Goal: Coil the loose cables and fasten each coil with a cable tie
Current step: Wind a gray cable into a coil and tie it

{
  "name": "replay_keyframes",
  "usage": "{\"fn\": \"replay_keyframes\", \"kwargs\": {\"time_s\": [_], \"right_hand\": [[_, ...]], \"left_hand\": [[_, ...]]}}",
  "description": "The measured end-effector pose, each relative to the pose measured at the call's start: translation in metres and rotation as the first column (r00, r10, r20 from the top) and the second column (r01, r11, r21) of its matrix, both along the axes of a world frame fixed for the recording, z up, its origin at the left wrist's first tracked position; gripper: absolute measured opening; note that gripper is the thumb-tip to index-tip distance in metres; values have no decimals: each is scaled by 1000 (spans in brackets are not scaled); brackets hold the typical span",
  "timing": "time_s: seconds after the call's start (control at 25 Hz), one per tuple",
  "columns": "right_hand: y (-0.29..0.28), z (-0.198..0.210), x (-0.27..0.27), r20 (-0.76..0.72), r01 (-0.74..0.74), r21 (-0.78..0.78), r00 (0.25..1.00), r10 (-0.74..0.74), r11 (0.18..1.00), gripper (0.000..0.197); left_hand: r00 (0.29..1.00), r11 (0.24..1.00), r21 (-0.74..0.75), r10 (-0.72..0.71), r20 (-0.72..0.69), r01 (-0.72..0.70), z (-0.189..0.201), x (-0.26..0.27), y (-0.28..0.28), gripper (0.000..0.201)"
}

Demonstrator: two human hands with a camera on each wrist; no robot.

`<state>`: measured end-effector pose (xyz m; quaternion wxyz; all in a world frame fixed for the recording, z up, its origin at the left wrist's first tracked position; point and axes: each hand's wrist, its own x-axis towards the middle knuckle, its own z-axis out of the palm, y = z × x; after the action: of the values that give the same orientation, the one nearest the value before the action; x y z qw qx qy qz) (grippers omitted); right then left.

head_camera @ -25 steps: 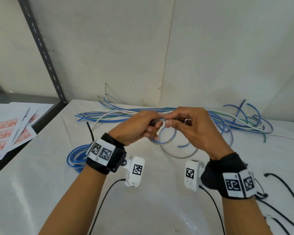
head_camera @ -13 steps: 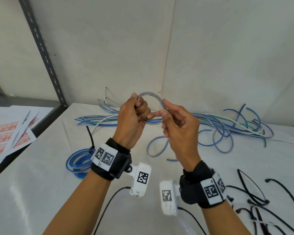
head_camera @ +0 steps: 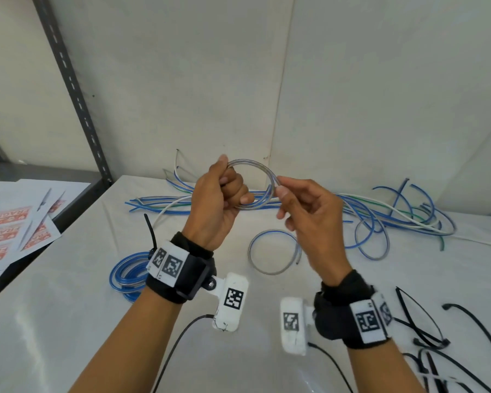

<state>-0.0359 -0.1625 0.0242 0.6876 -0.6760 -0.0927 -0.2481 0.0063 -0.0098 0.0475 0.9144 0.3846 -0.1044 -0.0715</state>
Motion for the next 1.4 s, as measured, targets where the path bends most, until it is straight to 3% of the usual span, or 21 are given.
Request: {"fn": "replay_keyframes", "kwargs": {"time_s": [0.12,0.2,0.32,0.4,0.44,0.52,0.64,0.76,0.84,0.92,1.0,1.08,1.16,1.28,1.4], "right_hand": [[24,-9,-1,11,-10,71,1000,9,997,20],[17,-5,0,52,11,66,999,-14,998,22],[-17,4,0,52,-34,-204,998,46,978,23],[-27,7,-4,7,-88,-414,995,100,906,23],[-29,8,-5,-8,-101,-443,994,109,891,23],[-29,10,-6,25,-64,-385,996,80,921,23],[-16,5,-2,91,-21,-186,995,39,982,24],[12,-5,0,66,-61,-19,996,62,998,31],[12,-4,1,71,-28,-24,997,29,999,31],[-4,2,1,92,-48,-129,994,60,991,29],[-19,6,-2,63,-116,-324,988,143,939,28],[-23,8,-5,25,-138,-437,986,165,889,27],[-22,11,-7,30,-103,-392,992,125,914,26],[-15,13,-7,78,-45,-218,995,63,975,29],[9,5,-6,75,-78,-6,994,78,997,33]], "left_hand": [[999,993,-115,33,-15,-34,-5,-3,-11,46],[1000,998,-54,-10,-17,9,-6,-2,-9,45],[979,945,258,-199,-36,202,-4,1,2,49],[971,833,512,-239,-7,209,-6,-1,5,50],[974,811,560,-224,34,167,-6,-3,5,49],[984,872,482,-154,92,91,-5,-5,3,46],[997,982,184,-44,68,30,-2,-1,0,43],[999,1000,-2,-13,44,13,-2,0,-2,42],[998,998,17,-60,15,60,-3,1,0,42],[990,970,199,-139,-16,140,-3,2,5,43],[973,858,467,-230,-18,212,-3,0,7,50],[960,762,626,-271,71,169,-5,-4,5,51],[962,796,596,-232,143,103,-5,-6,6,49],[981,932,361,-95,170,27,0,-3,8,46],[983,984,174,15,182,-47,1,-3,3,45]]}}
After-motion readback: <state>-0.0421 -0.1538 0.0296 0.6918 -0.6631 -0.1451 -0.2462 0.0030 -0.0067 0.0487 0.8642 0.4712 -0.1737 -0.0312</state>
